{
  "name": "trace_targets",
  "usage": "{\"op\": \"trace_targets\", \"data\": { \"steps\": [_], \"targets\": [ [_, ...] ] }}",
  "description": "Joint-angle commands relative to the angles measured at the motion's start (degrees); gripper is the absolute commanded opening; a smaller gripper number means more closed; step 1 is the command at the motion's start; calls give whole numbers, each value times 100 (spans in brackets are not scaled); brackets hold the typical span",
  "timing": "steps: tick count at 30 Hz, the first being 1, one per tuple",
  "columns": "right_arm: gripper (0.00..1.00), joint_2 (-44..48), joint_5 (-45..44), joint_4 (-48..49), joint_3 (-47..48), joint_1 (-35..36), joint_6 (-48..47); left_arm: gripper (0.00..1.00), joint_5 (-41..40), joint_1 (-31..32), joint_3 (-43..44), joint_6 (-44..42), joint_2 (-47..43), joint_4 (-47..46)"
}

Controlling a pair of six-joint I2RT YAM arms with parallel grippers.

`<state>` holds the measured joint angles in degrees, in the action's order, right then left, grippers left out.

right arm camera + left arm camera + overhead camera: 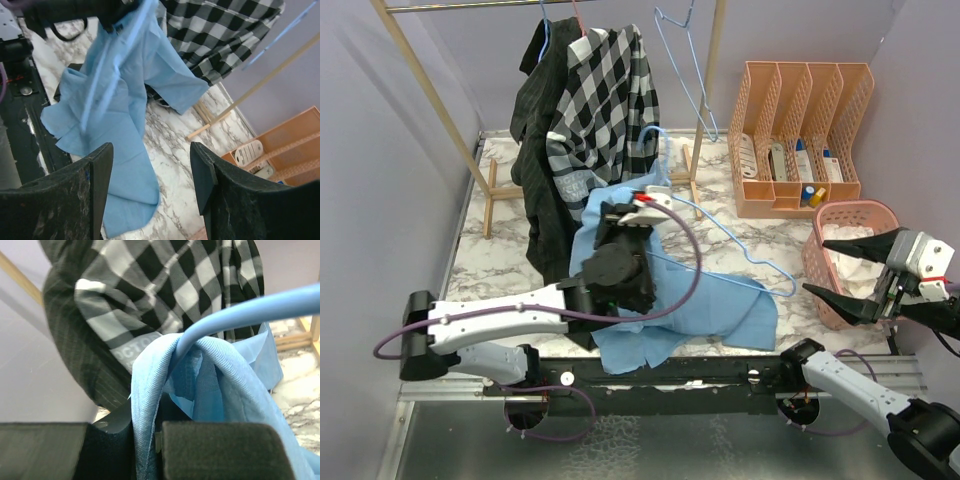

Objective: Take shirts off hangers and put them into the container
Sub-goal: Remove the shirt from the hanger.

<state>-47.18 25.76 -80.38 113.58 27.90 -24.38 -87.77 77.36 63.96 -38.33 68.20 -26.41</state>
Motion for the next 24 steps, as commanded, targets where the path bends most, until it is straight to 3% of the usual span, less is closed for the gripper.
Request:
{"op": "trace_targets", "data": {
  "steps": [1,7,18,21,24],
  "targets": [
    [61,-177,602,-44,51,-31,127,0,-260,94,436,-228,710,-112],
    [60,-133,458,-48,134,-33,153,0,-231,97,720,-326,1155,-110],
    [58,-17,634,-48,-694,-33,265,0,-34,134,967,-81,1367,-117],
    [49,-104,701,-45,-767,-31,298,0,11,148,1025,-6,1471,-127],
    [33,-172,787,-48,-787,-32,307,0,76,157,1022,154,1507,-135]
  ]
}}
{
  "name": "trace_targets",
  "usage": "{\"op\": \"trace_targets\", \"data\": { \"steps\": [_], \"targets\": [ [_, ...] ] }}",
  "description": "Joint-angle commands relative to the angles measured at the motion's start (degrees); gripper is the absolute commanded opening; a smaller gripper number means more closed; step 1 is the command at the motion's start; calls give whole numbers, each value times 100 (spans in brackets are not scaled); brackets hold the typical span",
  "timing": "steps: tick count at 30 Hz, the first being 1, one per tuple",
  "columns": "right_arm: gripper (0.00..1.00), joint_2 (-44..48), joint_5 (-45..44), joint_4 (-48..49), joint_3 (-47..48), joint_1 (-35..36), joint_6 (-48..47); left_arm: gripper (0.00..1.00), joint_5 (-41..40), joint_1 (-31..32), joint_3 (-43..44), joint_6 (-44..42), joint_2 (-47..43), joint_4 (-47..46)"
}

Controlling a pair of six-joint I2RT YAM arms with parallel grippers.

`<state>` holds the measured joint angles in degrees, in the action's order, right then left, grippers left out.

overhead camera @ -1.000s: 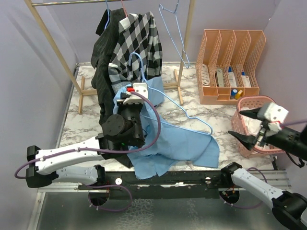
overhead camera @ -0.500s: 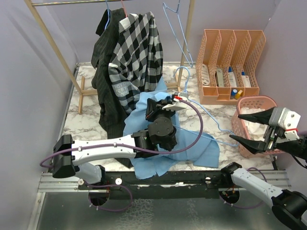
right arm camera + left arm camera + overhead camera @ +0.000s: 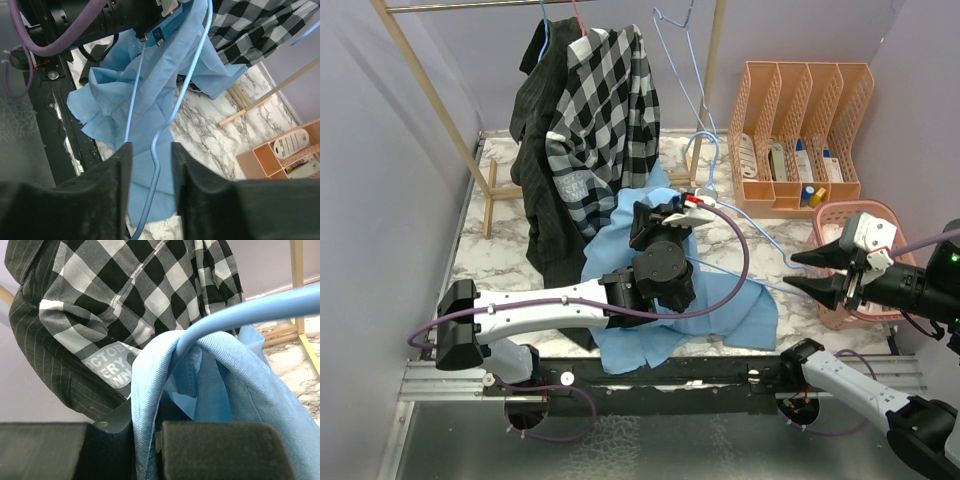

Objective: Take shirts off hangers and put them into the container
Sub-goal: Remove the shirt from the hanger.

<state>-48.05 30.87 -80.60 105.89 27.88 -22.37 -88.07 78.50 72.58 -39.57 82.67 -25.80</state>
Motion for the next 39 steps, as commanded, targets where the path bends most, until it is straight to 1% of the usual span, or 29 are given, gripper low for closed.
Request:
{"op": "trace_targets", "data": {
  "steps": [1,3,4,7,8,10,11,12,13,17,18,22,32,35,39],
  "targets": [
    [25,-115,307,-26,-16,-28,116,0,135,47,154,332,64,-195],
    [8,-148,309,-19,-16,-30,120,0,167,52,147,419,74,-197],
    [2,-170,256,-13,-3,-31,130,0,186,56,139,451,79,-197],
    [1,-229,38,-17,-10,-33,183,0,378,88,32,656,14,-189],
    [1,-254,-59,-17,-28,-33,207,2,470,118,-31,776,-33,-184],
    [1,-277,-231,-3,-90,-29,237,11,636,182,-180,991,-125,-180],
    [1,-276,-335,23,-135,-33,260,18,692,207,-257,1097,-174,-172],
    [1,-280,-446,52,-179,-31,286,32,717,228,-315,1161,-201,-171],
    [1,-288,-568,90,-215,-41,320,41,720,246,-360,1221,-223,-173],
    [1,-350,-932,219,-209,-38,410,61,693,342,-525,1276,-268,-169],
    [1,-374,-1001,245,-170,-39,423,64,634,374,-547,1279,-257,-168],
    [1,-492,-1184,345,127,-49,485,69,336,529,-655,1259,-283,-173],
    [1,-1055,-1793,861,1009,-49,664,71,106,1040,-1200,1444,-793,-171],
    [1,-1309,-1804,1056,1427,-55,736,70,50,1198,-1392,1540,-934,-174],
    [1,-1764,-1790,1098,2230,-46,800,70,-27,1328,-1568,1582,-1030,-171]
  ]
}}
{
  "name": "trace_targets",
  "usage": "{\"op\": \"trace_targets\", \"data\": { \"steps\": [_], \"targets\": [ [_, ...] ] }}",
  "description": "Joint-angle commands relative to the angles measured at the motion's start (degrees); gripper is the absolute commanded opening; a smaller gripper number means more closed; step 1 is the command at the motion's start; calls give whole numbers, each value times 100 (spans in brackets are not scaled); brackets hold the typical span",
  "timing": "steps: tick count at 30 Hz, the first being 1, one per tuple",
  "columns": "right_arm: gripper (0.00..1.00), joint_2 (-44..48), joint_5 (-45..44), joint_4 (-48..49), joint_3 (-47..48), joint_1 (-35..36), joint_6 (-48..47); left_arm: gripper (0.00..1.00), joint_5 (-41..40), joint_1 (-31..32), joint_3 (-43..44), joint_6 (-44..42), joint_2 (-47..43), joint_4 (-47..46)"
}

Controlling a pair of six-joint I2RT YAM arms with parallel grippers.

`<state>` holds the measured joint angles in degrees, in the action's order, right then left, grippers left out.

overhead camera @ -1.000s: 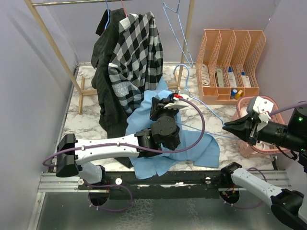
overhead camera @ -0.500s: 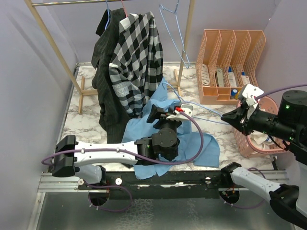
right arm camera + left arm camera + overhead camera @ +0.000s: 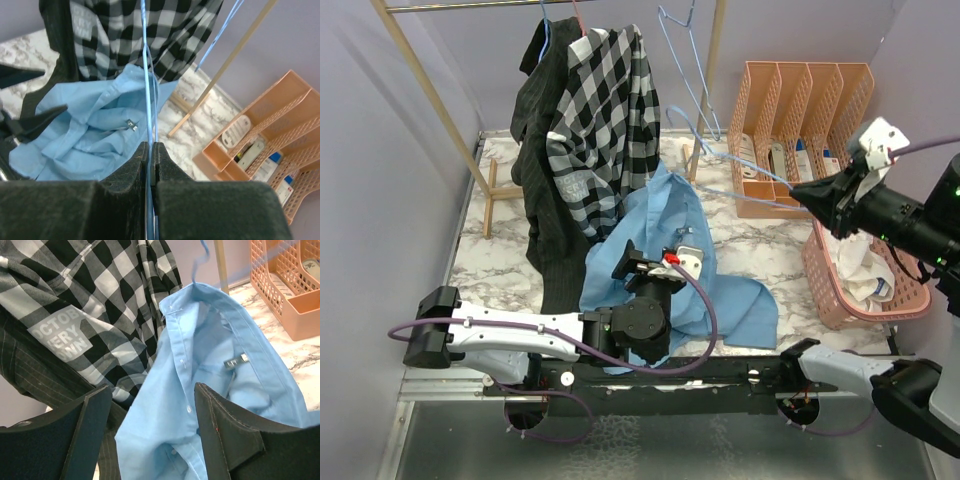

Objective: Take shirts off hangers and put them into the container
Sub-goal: Remove the shirt from the hanger, then place the hanger at the clothesline.

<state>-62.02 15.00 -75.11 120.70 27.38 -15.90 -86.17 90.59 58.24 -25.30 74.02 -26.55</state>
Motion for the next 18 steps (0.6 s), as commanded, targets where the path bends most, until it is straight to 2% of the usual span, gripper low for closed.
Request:
{"op": "trace_targets", "data": {
  "steps": [1,9,14,18],
  "targets": [
    [1,-458,-167,522,922,5,157,69,-266,136,-151,130,-187,-96],
    [1,-573,-349,1225,1042,0,259,67,-511,320,-470,333,-409,-88],
    [1,-306,-280,2797,63,5,462,67,-626,468,-593,538,-368,-88],
    [1,-652,-419,3269,-6,4,759,66,-680,576,-530,624,-244,-87]
  ]
}}
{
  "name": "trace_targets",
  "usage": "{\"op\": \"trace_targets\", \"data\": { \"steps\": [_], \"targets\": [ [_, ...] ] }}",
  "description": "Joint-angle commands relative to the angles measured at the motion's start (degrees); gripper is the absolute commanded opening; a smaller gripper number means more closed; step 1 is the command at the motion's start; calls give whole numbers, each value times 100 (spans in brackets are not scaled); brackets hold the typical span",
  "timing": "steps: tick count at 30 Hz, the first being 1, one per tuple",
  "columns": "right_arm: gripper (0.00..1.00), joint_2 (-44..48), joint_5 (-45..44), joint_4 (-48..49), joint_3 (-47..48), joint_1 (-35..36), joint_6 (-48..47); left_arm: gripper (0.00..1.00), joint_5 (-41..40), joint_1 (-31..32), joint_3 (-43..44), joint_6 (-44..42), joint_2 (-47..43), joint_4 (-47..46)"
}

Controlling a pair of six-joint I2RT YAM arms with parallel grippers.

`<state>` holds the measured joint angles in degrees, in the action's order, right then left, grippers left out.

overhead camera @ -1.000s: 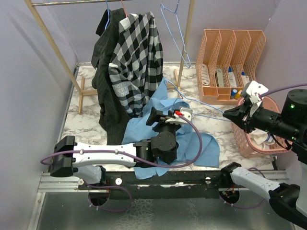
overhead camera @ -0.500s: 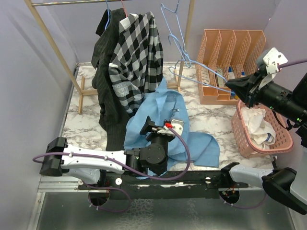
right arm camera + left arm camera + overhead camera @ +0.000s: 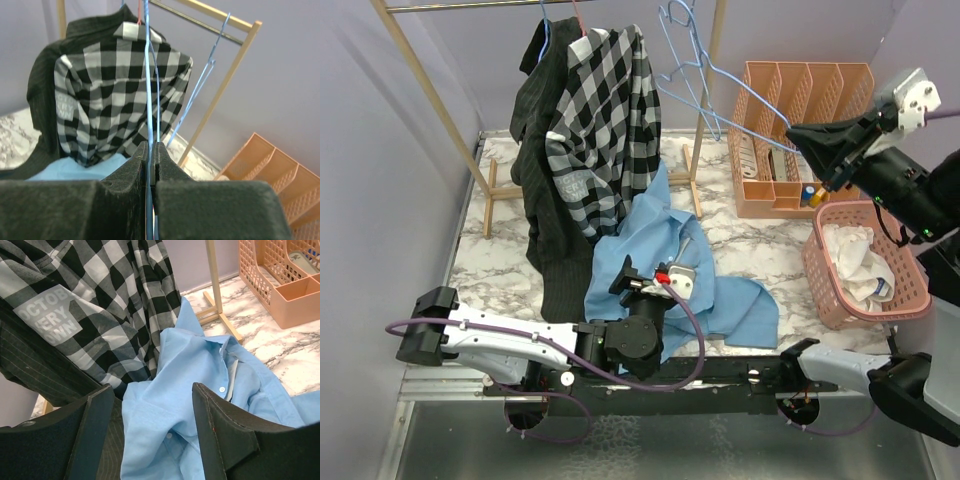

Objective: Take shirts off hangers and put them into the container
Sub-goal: Place the hanger at the clothesline.

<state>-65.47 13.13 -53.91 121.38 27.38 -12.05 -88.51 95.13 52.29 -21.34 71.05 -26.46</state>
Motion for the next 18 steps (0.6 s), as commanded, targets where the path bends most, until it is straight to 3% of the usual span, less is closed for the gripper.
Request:
{"op": "trace_targets", "data": {
  "steps": [1,18],
  "targets": [
    [1,-389,-261,1259,-102,-1,431,66,-462,158,91,235,95,-96],
    [1,-1369,-700,2964,-397,0,965,64,-931,965,118,309,541,-102]
  ]
}}
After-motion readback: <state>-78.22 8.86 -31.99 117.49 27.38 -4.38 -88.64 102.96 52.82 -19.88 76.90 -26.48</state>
